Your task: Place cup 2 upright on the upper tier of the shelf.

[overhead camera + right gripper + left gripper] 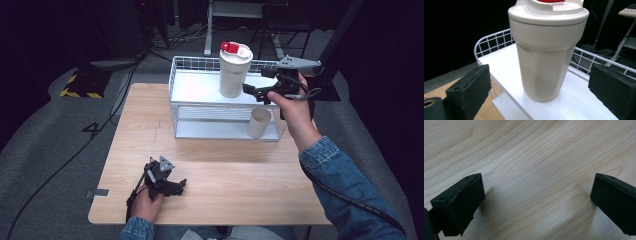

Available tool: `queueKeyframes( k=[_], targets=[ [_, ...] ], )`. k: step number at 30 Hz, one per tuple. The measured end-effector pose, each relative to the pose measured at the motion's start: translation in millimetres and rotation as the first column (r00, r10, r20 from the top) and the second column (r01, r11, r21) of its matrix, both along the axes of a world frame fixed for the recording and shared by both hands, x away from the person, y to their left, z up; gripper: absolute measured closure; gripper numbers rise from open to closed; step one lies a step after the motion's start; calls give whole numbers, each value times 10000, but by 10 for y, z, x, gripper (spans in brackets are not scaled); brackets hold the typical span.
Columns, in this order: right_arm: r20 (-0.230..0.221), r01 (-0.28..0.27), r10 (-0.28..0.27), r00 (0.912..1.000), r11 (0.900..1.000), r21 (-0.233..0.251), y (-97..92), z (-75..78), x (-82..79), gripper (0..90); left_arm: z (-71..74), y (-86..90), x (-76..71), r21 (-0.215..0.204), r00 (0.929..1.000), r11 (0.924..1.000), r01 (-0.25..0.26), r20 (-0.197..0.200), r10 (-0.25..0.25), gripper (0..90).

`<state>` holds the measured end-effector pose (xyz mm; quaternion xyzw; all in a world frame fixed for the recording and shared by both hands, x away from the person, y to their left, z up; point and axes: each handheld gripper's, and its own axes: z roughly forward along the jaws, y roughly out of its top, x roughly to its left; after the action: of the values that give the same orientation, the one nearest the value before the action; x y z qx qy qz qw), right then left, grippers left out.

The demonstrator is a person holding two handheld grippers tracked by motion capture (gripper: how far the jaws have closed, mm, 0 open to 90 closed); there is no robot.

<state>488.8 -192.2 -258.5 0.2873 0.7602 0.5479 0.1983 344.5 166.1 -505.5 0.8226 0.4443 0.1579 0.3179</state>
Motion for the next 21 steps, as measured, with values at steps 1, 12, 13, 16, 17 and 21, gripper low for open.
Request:
queueKeyframes(
  k=[1,12,13,16,17,21],
  targets=[
    [-37,-51,51,10000,10000,-9,-20,0,-27,53,0,0,0,1,10000,10000,2,-1,-2,0],
    [-262,-534,524,9983,9978,-382,-283,-25,-299,68,0,0,0,3,10000,10000,2,0,-2,0],
    [-243,-563,554,9982,9977,-379,-309,-35,-320,70,0,0,0,6,10000,10000,4,0,-4,0],
    [-274,-599,588,9979,9973,-419,-387,-72,-374,71,0,0,0,5,10000,10000,3,1,-3,0],
    [-278,-587,575,9980,9973,-436,-425,-89,-400,71,0,0,0,5,10000,10000,2,1,-2,0],
    [-240,-682,668,9975,9959,-594,-539,-145,-496,93,1,0,0,10,10000,10000,4,-1,-4,0]
  ],
)
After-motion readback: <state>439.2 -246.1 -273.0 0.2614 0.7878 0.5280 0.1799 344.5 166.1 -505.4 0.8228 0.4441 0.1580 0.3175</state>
